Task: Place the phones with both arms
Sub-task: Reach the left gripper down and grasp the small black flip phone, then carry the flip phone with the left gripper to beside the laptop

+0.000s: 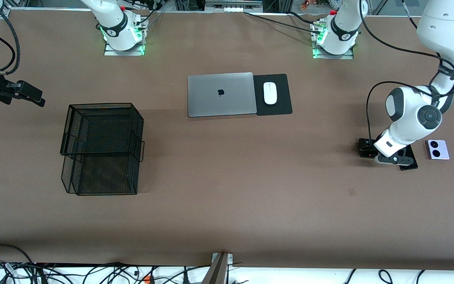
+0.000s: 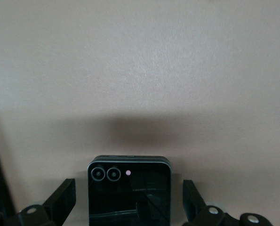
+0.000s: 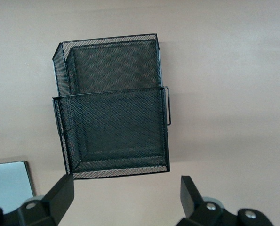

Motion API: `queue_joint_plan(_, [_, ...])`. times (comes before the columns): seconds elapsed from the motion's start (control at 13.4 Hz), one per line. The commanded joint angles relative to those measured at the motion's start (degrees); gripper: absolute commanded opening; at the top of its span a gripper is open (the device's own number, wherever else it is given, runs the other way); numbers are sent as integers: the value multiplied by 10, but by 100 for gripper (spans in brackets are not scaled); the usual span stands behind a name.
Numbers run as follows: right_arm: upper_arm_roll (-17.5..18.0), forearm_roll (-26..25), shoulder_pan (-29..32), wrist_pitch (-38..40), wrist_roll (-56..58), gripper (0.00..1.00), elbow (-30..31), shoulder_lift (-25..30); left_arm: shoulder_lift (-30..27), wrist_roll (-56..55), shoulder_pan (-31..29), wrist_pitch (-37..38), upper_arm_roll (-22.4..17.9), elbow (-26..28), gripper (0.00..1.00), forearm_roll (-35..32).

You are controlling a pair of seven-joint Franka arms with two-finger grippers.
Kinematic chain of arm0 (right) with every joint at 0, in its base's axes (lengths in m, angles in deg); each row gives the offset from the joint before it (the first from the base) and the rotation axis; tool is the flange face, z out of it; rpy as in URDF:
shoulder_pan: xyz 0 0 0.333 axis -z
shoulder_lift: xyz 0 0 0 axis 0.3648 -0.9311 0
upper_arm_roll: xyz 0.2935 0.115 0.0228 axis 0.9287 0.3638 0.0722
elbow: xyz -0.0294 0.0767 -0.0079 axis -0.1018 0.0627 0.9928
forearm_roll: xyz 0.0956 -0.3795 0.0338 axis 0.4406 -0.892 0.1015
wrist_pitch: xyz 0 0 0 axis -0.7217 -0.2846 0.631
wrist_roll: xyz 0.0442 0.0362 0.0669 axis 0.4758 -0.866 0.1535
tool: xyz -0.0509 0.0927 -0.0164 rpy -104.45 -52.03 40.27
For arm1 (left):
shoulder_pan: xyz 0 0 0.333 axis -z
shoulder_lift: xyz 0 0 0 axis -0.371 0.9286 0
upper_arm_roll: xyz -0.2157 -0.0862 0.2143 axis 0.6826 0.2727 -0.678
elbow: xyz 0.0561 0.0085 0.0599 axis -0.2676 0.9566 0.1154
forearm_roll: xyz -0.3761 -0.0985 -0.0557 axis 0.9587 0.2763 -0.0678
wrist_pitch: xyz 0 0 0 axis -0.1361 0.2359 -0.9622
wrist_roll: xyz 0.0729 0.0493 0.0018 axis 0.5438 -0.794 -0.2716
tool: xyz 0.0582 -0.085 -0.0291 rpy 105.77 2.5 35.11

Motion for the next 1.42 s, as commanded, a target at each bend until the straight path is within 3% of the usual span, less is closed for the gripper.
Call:
queue_joint_plan(0.0, [7, 9, 7, 0, -6, 100, -6, -2, 6, 23, -12, -8, 3, -1, 100, -9])
queue_joint_plan(0.3, [7, 9, 7, 0, -6, 100, -6, -2, 23, 23, -15, -8, 3, -1, 100, -9])
queue_joint_plan(0.37, [7, 9, 7, 0, -6, 100, -6, -2, 24, 23, -15, -6, 3, -2, 91, -9])
queue_joint_plan(0.52, [7, 9, 7, 0, -6, 100, -6, -2, 22, 23, -15, -1, 3, -8, 50, -9])
queue_joint_plan(0.6, [7, 9, 7, 0, -6, 100, -6, -2, 19, 22, -15, -1, 5, -8, 36, -9])
queue_joint_plan(0.75, [7, 8, 7, 0, -6, 100, -6, -2, 14, 21, -13, 11, 10, -11, 24, -9])
queue_joint_plan(0.97, [7, 9, 7, 0, -6, 100, -6, -2, 9, 20, -11, 91, 37, -65, 22, -8])
queue_joint_plan(1.19, [7, 9, 7, 0, -6, 100, -6, -2, 10, 13, -3, 289, 93, -200, 22, 3])
queue_joint_plan(1.34, [7, 9, 7, 0, -6, 100, -6, -2, 17, 10, 7, 370, 135, -274, 21, 3])
